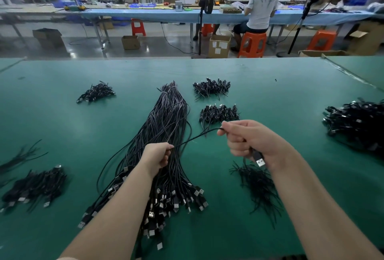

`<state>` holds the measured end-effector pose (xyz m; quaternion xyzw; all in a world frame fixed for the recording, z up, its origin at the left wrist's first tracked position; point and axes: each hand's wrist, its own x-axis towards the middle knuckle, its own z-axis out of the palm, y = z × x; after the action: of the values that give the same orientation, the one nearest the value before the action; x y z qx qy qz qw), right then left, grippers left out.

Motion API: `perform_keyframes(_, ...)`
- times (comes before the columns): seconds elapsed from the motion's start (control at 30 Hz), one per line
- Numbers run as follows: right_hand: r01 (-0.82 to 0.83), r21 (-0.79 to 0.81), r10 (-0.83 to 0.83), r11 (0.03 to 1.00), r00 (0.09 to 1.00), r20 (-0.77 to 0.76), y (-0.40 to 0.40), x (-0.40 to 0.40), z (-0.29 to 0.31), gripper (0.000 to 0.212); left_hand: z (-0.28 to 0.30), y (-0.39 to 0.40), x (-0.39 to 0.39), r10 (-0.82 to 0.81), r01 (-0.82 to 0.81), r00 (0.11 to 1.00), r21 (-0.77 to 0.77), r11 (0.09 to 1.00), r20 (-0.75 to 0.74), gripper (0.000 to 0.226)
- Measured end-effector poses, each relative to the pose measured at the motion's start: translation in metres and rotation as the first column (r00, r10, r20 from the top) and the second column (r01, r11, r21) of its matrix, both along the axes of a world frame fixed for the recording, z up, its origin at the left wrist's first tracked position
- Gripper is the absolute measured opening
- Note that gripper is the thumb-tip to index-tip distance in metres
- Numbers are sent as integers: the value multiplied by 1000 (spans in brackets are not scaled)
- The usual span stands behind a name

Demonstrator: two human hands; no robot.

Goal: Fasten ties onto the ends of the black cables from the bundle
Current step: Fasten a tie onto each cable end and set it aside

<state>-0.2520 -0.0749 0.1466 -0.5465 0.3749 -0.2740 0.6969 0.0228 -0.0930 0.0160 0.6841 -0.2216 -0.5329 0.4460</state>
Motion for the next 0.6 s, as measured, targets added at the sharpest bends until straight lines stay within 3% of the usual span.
perform_keyframes(0.1, 164, 138, -177, 977, 980, 88, -8, -3, -6, 25, 1, 4, 1, -121, 112, 982, 66, 991, 144, 15)
perform_keyframes(0.17, 269, 196, -287, 943, 956, 67, -11, -4, -11, 25, 4, 8, 0, -284, 245, 914, 164, 956, 290, 20)
perform_keyframes(0.3, 360, 326, -420, 874, 898, 134, -10, -4, -16, 17, 6, 18, -2, -638, 526, 571, 365, 768, 516, 29)
perform_keyframes(0.37, 359, 415, -477, 836, 849, 226, -9, -1, -19, 18, 10, 19, -5, -695, 555, 351, 458, 694, 628, 30)
perform_keyframes(0.43, 313, 488, -494, 815, 815, 302, -8, 5, -22, 21, 18, 20, -13, -636, 508, 200, 476, 718, 745, 26)
perform_keyframes(0.47, 286, 510, -488, 811, 812, 321, -7, 9, -23, 24, 24, 21, -18, -545, 482, 181, 409, 775, 819, 24)
perform_keyframes(0.5, 261, 523, -475, 811, 816, 330, -6, 13, -26, 28, 30, 22, -24, -406, 476, 217, 267, 838, 888, 23)
perform_keyframes(0.53, 239, 530, -460, 814, 822, 336, -5, 16, -28, 31, 37, 22, -30, -249, 497, 311, 66, 865, 917, 23)
perform_keyframes(0.6, 209, 523, -430, 826, 833, 347, -3, 24, -33, 33, 53, 23, -42, -70, 536, 584, -319, 781, 809, 25)
